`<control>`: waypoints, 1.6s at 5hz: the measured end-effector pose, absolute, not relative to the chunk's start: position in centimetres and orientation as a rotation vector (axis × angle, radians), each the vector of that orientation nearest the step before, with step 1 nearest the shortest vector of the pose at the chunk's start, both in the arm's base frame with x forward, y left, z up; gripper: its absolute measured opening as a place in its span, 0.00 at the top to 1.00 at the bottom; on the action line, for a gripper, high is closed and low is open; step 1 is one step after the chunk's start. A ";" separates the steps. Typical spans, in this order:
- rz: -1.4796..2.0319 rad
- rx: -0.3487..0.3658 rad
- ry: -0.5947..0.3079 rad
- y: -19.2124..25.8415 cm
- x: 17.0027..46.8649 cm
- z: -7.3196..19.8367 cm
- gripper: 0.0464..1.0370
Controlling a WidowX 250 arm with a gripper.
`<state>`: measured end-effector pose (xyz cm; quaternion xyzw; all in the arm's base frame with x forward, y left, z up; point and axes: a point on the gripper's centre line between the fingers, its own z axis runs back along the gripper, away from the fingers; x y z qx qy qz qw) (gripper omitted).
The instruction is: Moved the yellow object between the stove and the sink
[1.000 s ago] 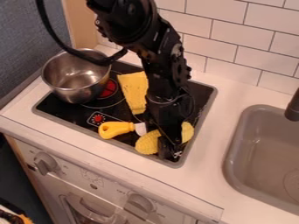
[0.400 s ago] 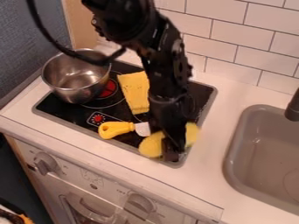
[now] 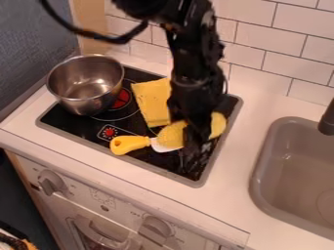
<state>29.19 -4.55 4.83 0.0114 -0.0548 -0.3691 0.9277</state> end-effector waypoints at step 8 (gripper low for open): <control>-1.051 0.037 -0.069 -7.7 41.3 1.0 0.06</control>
